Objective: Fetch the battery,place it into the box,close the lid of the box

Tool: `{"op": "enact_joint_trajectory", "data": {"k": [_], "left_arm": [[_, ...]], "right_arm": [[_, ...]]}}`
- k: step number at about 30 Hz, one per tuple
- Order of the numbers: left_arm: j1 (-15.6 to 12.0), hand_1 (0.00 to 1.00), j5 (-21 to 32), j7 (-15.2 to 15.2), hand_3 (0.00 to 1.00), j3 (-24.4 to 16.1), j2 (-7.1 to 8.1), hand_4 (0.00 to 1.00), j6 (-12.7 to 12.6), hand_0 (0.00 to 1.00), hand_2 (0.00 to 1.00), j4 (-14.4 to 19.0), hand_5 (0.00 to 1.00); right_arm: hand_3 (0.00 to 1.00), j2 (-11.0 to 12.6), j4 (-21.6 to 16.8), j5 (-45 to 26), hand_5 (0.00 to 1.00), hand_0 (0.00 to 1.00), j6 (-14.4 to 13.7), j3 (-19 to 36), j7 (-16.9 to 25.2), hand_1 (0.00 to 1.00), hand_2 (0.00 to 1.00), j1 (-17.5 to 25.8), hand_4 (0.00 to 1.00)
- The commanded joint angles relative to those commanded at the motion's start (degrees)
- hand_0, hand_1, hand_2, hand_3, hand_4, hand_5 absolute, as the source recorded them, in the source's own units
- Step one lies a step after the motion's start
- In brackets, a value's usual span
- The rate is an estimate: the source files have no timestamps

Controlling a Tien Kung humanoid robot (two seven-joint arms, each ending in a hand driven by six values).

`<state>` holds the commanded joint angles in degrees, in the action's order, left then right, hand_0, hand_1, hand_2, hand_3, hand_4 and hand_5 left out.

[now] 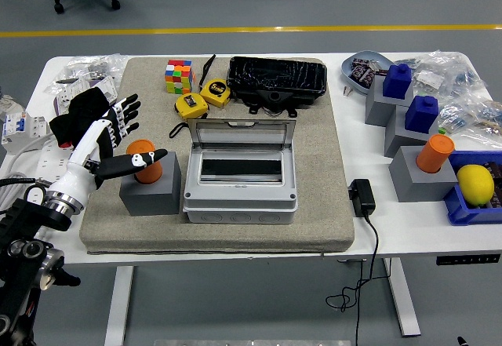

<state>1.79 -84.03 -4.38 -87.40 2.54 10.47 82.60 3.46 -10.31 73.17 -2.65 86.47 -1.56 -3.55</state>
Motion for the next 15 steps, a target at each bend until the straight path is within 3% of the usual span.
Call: {"op": "enact_joint_trajectory", "data": {"k": [3,4,9,10,15], "left_arm": [[0.0,0.998,-0.2,0.0,0.998,0.2,0.03,0.998,-0.1,0.946,0.998,0.0,0.002],[0.0,0.975,-0.2,-0.1,0.923,0.3,0.04,0.998,-0.2,0.939,0.945,0.0,0.002],[0.0,0.975,0.8,-0.5,0.923,1.3,-0.08,0.998,-0.8,0.939,0.945,-0.6,0.002],[0.0,0.888,1.1,-0.5,0.755,1.5,-0.09,0.998,-0.9,0.842,0.807,-0.8,0.002],[0.1,0.888,2.3,-1.0,0.755,2.4,-0.18,0.998,-1.6,0.842,0.807,-1.8,0.002]], "right_arm": [[0.78,0.0,0.0,0.0,0.998,0.805,0.0,0.0,0.0,0.73,0.738,0.0,0.998],[0.781,0.0,0.0,0.0,0.998,0.805,0.0,0.0,0.0,0.73,0.739,0.0,0.998],[0.781,0.1,0.0,0.0,0.998,0.805,0.0,0.0,0.0,0.73,0.739,0.0,0.998],[0.781,0.1,0.0,0.0,0.998,0.806,0.0,0.1,0.0,0.73,0.738,0.0,0.998],[0.781,0.1,0.0,0.0,0.998,0.806,0.0,0.1,0.0,0.73,0.738,-0.1,0.998]]}}
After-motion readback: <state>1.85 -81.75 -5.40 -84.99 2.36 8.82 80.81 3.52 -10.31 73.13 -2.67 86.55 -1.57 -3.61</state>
